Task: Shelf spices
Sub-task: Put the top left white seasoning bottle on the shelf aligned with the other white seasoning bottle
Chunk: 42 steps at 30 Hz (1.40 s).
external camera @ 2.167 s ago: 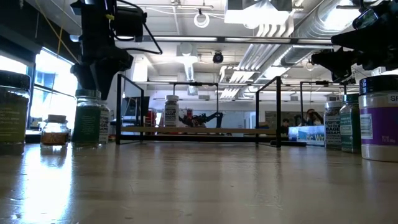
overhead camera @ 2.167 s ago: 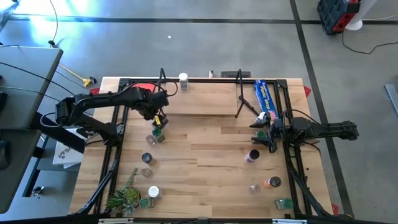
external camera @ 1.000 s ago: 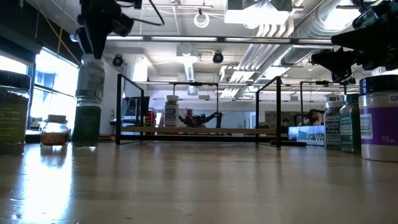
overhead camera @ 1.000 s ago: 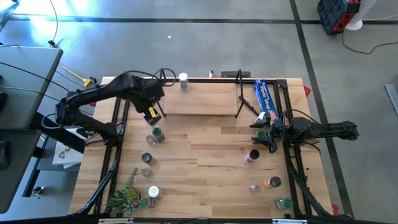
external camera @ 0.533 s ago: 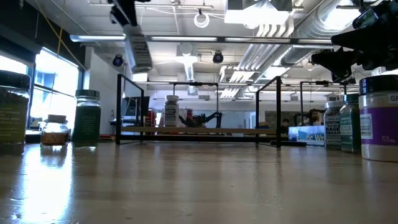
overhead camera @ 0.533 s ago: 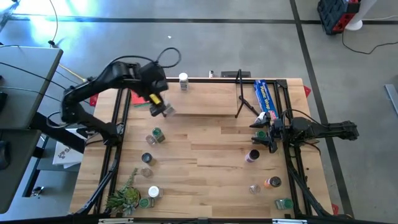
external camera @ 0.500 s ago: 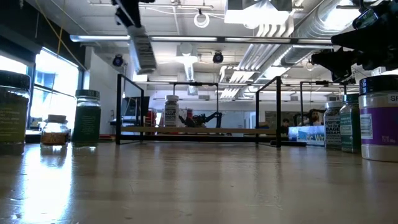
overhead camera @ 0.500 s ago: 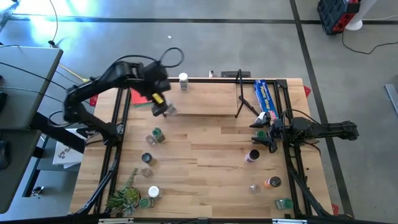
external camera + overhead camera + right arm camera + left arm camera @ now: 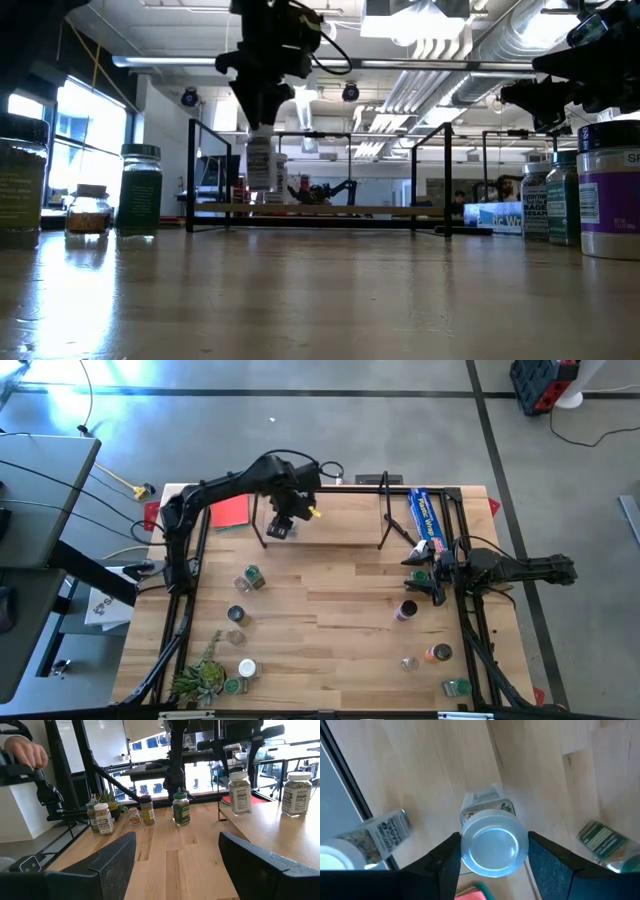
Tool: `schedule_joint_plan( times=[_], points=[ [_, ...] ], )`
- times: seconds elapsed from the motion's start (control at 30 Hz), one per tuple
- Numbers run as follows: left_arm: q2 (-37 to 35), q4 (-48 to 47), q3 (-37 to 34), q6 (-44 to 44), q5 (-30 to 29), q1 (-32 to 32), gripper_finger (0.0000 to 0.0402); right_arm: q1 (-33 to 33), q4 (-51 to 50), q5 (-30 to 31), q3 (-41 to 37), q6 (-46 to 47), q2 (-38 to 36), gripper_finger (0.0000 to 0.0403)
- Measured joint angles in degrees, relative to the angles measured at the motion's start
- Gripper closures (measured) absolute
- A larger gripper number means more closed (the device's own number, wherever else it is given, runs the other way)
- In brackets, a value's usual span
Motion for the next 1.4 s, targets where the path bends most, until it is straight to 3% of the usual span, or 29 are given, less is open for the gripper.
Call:
schedule_joint_plan(
  times=[0.43,1.0,1.4],
  points=[
    [0.5,6.6,0.0,7.7,-1.3,2.8,0.0197,0.0,0.0,0.0,0.0,0.1,0.0,0.0123],
    [0.5,10.8,0.0,7.5,2.2,10.9,0.0195,0.0,0.0,0.0,0.0,0.0,0.0,0.0123],
    [1.2,10.2,0.0,6.4,4.4,11.5,0.0195,0.0,0.0,0.0,0.0,0.0,0.0,0.0123]
  ],
)
